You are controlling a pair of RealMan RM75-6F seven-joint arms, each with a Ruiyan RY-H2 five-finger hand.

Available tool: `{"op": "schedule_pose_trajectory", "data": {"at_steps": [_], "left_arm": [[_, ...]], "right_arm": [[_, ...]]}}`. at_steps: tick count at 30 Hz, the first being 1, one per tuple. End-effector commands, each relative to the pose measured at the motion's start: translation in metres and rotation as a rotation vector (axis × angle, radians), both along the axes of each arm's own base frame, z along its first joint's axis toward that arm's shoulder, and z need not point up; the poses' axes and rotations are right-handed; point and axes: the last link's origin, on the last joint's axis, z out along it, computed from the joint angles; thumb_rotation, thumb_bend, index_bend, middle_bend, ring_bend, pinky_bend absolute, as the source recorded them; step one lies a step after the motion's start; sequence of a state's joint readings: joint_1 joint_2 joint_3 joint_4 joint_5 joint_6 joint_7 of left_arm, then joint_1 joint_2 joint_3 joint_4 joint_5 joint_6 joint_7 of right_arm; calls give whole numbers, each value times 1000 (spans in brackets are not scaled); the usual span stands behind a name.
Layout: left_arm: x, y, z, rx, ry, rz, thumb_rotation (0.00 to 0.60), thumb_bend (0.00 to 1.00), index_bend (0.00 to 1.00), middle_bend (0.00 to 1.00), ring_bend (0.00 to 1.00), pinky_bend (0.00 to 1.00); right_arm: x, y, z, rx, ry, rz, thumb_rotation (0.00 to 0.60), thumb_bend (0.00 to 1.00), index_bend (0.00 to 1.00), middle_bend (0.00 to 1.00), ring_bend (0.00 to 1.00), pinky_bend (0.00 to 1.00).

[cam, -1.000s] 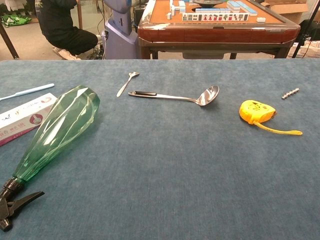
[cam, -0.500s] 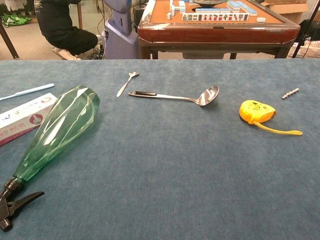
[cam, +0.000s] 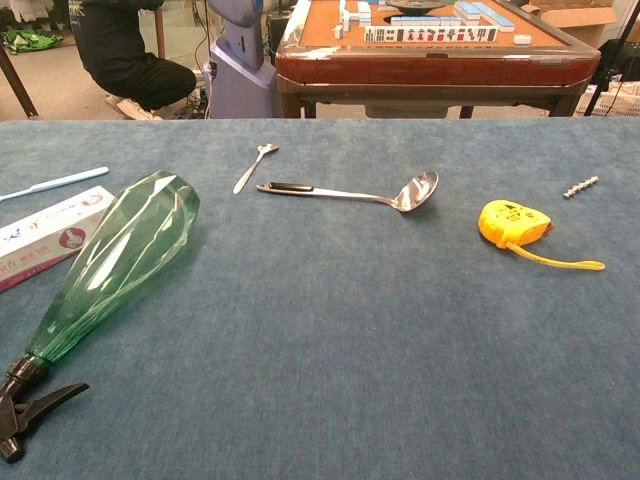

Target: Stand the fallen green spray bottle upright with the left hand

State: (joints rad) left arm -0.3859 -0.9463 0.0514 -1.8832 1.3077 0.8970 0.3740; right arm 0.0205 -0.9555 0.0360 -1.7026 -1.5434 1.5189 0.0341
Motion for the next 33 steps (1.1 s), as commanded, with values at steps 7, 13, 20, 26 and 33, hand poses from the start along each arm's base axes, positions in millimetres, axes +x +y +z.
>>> {"op": "schedule_pose_trajectory", "data": {"at_steps": [7,13,20,26,33], "left_arm": [[13,3,-17,-75,15,-22,482,238,147,242,91,0],[23,10,-26,-109,7,-20,482,239,125,242,91,0],[35,13,-31,-147,-11,-12,480,238,123,246,98,0],[55,19,-35,-184,-73,-25,462,238,122,257,103,0],[79,31,-41,-237,-150,-21,427,238,93,260,106,0]], "right_arm": [[-1,1,1,-4,1,-3,600,204,144,143,123,141],[-2,1,1,-1,1,-6,600,205,144,143,123,141],[-3,2,2,-4,1,-13,600,205,144,143,123,141],[-5,2,1,-3,-3,-14,600,206,144,143,123,142],[-7,1,2,-5,-6,-15,600,205,144,143,123,141]]}}
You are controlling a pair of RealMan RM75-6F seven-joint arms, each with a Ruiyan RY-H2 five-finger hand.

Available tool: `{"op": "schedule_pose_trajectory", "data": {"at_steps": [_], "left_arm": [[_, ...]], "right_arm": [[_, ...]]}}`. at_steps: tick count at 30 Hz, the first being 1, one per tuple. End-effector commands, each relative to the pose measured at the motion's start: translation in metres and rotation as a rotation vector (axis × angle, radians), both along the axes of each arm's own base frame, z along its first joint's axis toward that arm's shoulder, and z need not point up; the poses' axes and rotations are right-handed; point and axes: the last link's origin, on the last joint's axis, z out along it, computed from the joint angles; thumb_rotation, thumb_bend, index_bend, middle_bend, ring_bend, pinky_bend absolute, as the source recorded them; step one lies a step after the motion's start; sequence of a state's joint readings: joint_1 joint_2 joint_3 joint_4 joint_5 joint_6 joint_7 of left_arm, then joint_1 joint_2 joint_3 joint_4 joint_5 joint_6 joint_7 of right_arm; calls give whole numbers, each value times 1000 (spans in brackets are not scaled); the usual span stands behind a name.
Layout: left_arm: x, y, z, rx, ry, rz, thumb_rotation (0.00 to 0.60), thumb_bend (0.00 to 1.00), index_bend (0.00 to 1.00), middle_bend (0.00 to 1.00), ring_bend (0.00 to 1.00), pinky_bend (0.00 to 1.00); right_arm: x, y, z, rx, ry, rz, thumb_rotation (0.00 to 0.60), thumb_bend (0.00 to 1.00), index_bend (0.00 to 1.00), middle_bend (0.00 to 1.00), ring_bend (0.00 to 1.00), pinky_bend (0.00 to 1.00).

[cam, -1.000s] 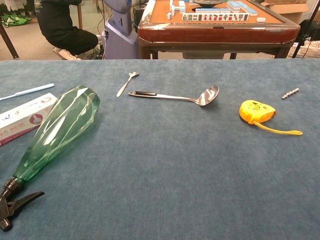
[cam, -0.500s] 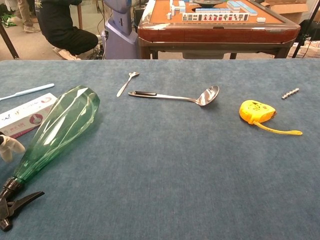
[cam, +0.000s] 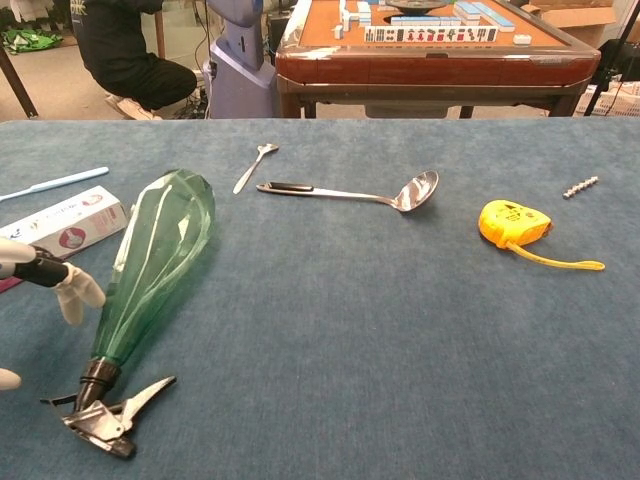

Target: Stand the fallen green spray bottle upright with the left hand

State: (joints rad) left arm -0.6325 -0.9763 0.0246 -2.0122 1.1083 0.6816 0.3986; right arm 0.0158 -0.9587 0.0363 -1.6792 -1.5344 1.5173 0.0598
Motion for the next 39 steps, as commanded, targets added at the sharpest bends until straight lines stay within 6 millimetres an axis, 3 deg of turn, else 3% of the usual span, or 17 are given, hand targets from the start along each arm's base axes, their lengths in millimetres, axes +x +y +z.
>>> {"op": "schedule_pose_trajectory", "data": {"at_steps": [1,13,21,27,34,39], "left_arm": [[11,6,-3,-22,-39,18,425,238,90,260,106,0],[29,25,-8,-32,-111,50,421,238,48,260,108,0],[15,31,12,146,-143,29,586,238,79,260,112,0],[17,37,28,304,-284,-21,600,238,153,260,107,0],[37,50,24,320,-507,-132,559,238,209,260,67,0],[49,67,16,262,-517,-151,327,238,214,259,10,0]], "right_arm": [[-1,0,0,-1,-1,-2,600,206,144,143,123,142],[-3,1,1,-3,-5,-4,600,205,144,143,123,141],[-1,0,0,2,-4,2,600,205,144,143,123,142],[2,0,-1,5,1,7,600,206,144,143,123,141],[5,1,-3,12,1,9,600,205,144,143,123,141],[5,2,-3,12,3,7,600,205,144,143,123,142]]}}
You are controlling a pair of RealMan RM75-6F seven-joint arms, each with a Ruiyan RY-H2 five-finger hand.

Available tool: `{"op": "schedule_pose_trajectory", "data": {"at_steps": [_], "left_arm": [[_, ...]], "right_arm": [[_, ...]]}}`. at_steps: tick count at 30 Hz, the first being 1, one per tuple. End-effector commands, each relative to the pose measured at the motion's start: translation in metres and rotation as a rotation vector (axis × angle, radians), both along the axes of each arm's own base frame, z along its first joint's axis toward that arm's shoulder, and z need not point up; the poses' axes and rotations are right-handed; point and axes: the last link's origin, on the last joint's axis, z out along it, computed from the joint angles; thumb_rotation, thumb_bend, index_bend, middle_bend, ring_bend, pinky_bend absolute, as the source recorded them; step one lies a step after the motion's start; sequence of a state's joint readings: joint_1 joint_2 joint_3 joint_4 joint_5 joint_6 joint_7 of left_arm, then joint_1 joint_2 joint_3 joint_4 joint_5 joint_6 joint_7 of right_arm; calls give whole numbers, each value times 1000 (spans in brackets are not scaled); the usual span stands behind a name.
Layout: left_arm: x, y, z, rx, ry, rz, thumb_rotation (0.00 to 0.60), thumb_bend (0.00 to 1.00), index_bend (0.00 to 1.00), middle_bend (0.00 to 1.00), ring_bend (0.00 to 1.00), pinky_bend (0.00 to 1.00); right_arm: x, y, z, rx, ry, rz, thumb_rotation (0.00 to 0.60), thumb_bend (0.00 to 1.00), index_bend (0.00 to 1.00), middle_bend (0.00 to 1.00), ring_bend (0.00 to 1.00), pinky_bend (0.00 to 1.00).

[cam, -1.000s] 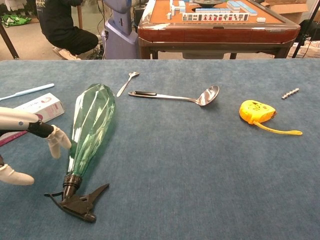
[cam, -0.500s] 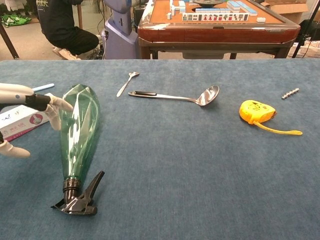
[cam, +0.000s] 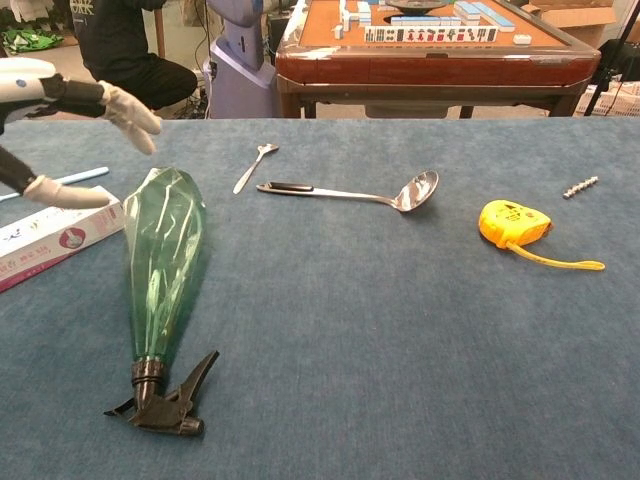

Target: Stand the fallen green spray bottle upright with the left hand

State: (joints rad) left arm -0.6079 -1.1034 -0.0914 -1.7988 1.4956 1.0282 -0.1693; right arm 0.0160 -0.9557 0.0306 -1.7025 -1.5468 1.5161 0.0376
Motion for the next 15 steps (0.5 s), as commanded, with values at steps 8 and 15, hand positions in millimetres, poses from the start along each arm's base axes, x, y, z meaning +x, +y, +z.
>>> {"op": "schedule_pose_trajectory", "data": {"at_steps": [8,15], "left_arm": [[27,40,-34,-68,42,-37,250,238,230,249,0,0],[34,59,-56,-68,135,-20,226,238,243,249,0,0]], "right_arm": [[-2,1,0,2,2,-11,600,205,144,143,123,141],[-5,1,1,1,2,-20,600,205,144,143,123,141]]}}
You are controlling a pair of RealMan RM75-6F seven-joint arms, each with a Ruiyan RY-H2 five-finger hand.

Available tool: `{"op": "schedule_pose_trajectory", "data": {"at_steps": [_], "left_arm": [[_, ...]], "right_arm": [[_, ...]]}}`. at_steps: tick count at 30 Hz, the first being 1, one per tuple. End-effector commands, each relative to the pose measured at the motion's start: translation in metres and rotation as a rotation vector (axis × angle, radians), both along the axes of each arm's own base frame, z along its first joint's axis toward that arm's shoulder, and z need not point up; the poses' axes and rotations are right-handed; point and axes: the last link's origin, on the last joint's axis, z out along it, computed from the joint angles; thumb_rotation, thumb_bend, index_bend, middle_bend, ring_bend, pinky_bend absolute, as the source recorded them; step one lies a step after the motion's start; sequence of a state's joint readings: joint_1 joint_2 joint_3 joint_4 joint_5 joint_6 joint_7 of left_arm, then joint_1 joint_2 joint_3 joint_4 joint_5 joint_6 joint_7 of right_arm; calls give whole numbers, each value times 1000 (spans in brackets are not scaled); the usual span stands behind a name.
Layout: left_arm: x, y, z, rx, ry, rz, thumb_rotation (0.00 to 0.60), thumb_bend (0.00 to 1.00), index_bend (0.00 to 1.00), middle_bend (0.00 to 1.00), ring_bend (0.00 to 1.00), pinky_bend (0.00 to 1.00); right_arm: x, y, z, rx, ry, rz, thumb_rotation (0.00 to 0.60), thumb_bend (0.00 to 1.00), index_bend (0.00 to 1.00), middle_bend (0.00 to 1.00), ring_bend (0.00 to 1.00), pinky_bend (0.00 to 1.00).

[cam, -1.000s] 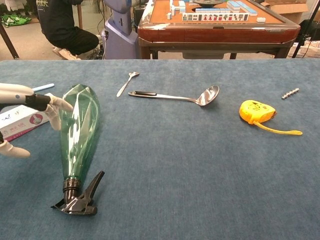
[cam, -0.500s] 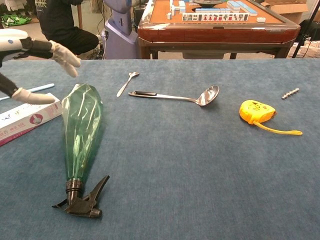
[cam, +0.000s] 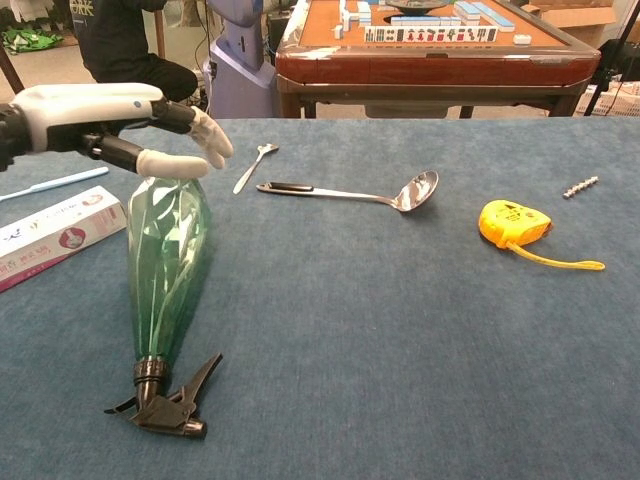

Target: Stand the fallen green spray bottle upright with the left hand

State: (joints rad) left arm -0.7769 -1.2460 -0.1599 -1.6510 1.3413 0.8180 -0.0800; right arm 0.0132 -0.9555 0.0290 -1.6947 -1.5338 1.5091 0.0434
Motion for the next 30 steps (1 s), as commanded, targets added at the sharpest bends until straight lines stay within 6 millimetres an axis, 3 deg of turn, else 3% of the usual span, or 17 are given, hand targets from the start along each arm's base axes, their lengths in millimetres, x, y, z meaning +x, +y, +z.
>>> {"op": "schedule_pose_trajectory", "data": {"at_steps": [1,7,14,30], "left_arm": [[6,13,-14,2,46,14,227,238,243,249,0,0],[4,25,-22,15,109,56,221,238,256,249,0,0],[-13,42,-21,51,185,163,201,238,258,276,1,0],[-55,49,8,96,312,310,203,238,261,314,35,0]], "right_arm": [[-1,0,0,0,-1,-3,600,205,144,143,123,141],[-2,1,1,-4,-2,-6,600,205,144,143,123,141],[-3,2,3,-10,-5,-10,600,205,144,143,123,141],[0,-1,1,-3,-7,5,600,206,144,143,123,141]]}}
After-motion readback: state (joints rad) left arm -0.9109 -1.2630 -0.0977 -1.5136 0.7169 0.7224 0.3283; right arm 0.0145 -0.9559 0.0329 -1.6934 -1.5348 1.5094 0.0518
